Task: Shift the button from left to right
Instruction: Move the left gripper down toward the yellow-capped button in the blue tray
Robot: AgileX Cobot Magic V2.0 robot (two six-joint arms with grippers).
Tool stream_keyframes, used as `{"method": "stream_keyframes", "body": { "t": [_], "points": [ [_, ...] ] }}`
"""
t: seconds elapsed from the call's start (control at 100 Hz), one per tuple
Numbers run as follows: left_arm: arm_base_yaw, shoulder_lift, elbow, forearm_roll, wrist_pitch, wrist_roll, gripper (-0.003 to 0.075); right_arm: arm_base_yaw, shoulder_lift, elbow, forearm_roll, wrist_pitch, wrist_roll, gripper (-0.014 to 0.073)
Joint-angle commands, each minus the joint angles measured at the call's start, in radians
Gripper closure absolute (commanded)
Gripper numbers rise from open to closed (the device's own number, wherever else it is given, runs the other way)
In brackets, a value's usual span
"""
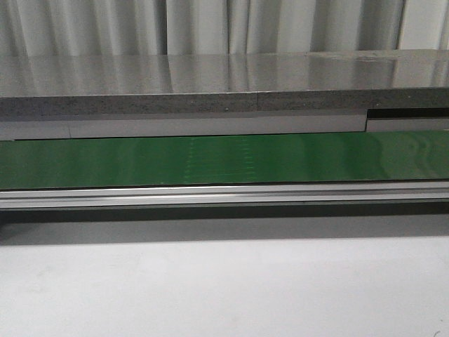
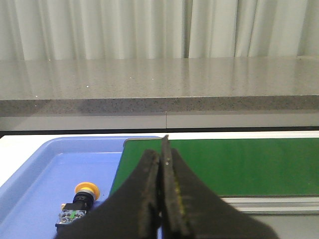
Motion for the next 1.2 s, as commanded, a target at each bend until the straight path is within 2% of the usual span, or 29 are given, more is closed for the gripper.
{"method": "stream_keyframes", "body": {
  "t": [0.0, 0.5, 0.72, 0.92, 1.19],
  "points": [
    [-0.007, -0.03, 0.046, -0.007, -0.082, -0.01, 0.0741, 0.001, -0.02, -0.018, -0.011, -0.087, -0.002, 0.0662],
    [-0.007, -0.03, 0.043, -0.007, -0.09, -0.01, 0.0741, 0.001, -0.02, -0.018, -0.011, -0.087, -0.002, 0.0662],
    [-0.007, -0.028, -0.036, -0.009, -0.066, -0.01, 0.0741, 0.001, -0.02, -0.018, -0.011, -0.087, -0.002, 0.0662],
    [-0.007, 0.052, -0.226, -0.05, 0.164, -0.01, 0.0741, 0.001, -0.02, -0.018, -0.011, -0.087, -0.002, 0.0662],
    [-0.007, 0.307, -0.537, -0.05, 0.553, -0.01, 0.0741, 0.001, -0.02, -0.018, -0.011, -0.087, -0.002, 0.0662]
  ]
}}
